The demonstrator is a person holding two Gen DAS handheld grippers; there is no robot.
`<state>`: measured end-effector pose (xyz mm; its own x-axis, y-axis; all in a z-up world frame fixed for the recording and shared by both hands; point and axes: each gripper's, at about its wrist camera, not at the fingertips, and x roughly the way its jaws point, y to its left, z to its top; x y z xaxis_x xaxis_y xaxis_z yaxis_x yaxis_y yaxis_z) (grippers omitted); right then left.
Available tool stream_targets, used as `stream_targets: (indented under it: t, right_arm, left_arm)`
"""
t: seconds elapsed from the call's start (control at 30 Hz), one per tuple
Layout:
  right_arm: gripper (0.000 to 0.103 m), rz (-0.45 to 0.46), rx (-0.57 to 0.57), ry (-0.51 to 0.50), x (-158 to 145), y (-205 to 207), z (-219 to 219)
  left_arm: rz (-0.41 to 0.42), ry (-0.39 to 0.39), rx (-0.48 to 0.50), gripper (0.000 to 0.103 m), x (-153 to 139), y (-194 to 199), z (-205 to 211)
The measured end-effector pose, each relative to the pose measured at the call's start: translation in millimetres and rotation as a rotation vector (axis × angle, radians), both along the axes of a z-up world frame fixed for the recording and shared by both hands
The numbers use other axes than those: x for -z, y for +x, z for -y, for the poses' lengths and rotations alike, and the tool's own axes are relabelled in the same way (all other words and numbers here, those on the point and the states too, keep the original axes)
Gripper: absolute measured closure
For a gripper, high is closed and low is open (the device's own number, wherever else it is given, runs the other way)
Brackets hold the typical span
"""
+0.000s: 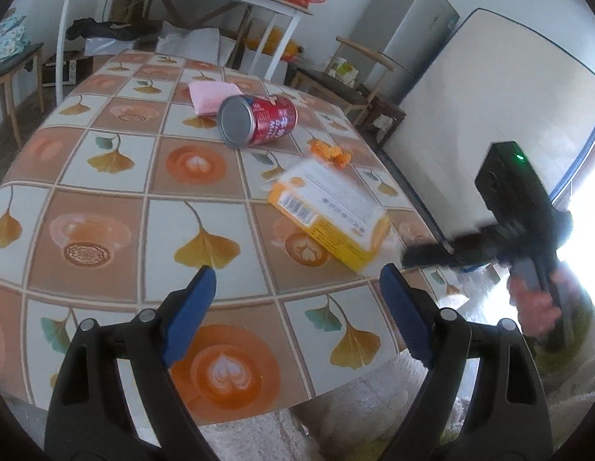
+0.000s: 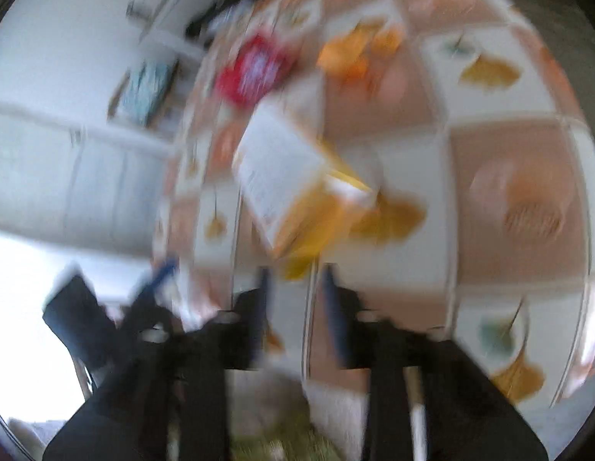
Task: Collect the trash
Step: 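Grasp the orange-white capsule box with the right tool and pass it to the left tool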
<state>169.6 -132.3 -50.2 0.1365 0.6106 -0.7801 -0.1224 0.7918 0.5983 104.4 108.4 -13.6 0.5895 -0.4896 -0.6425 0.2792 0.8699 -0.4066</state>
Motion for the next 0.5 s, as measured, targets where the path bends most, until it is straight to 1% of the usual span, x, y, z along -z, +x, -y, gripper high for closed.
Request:
stream_targets:
  t: [0.03, 0.1, 0.17, 0.2, 0.27, 0.3, 0.37, 0.4, 0.43, 0.47, 0.5]
  right_arm:
    - [0.052, 0.044, -0.030, -0.030, -8, -5, -3]
    - [0.052, 0.130, -0.020, -0.064, -25, -3, 2]
    - [0.048, 0.171, 0.033, -0.058, -33, 9, 11]
    - [0.048, 0.194, 0.073, -0.049, -35, 20, 17]
    - [0.048, 0.211, 0.133, -0.041, -34, 41, 23]
    - [0.048, 0.206, 0.163, -0.021, -28, 55, 27]
    - [0.049, 0.181, 0.181, 0.012, -17, 74, 28]
    - [0.053, 0.155, 0.184, 0.019, -6, 85, 27]
    - [0.059, 0.117, 0.184, 0.029, 3, 93, 23]
    - [0.062, 0.088, 0.179, 0.044, 12, 95, 18]
    - [0.068, 0.038, 0.173, 0.076, 24, 99, 16]
  left_arm:
    - [-0.002, -0.003, 0.003, 0.020, 1, 0, 0]
    - [-0.009, -0.022, 0.007, 0.020, 2, 2, -1]
    - [-0.026, -0.061, 0.005, 0.020, 3, 6, -1]
    - [-0.030, -0.086, 0.004, 0.020, 2, 8, -1]
    - [-0.028, -0.135, 0.002, 0.020, 2, 14, 0]
    - [-0.027, -0.156, 0.003, 0.020, 2, 17, 1]
    - [-0.039, -0.201, 0.016, 0.020, 5, 27, 6]
    - [-0.057, -0.222, 0.023, 0.020, 9, 34, 11]
    - [-0.072, -0.238, 0.030, 0.021, 11, 39, 14]
    - [-0.090, -0.258, 0.038, 0.024, 14, 44, 17]
    - [-0.109, -0.274, 0.043, 0.027, 17, 49, 19]
